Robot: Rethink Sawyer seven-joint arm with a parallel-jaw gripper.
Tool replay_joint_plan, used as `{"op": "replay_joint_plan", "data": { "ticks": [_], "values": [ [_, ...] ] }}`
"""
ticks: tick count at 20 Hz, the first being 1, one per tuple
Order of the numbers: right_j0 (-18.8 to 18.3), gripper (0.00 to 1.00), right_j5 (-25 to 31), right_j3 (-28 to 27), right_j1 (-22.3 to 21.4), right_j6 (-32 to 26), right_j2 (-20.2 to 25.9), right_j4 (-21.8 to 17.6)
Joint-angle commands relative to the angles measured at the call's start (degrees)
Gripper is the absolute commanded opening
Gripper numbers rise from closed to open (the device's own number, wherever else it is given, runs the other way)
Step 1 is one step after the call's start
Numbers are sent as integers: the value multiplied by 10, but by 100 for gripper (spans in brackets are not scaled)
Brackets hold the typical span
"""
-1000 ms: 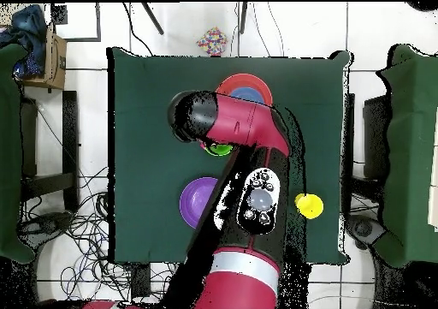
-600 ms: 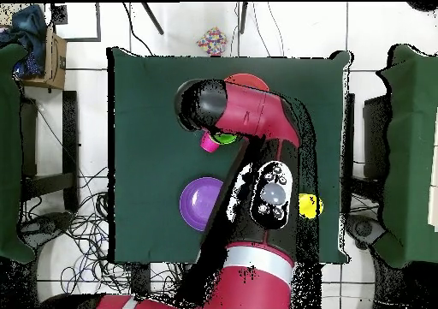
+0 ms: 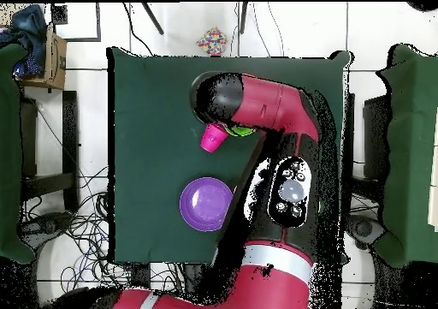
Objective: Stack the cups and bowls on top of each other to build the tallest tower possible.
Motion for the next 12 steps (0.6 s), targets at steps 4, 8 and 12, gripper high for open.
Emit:
{"op": "replay_joint_plan", "data": {
  "ticks": [4, 8, 12],
  "values": [
    [2, 0, 4, -5, 43, -106, 67, -66],
    [9, 0, -28, -3, 55, -90, 64, -82],
    [13, 0, -56, 3, 62, -70, 64, -89]
  ]
}}
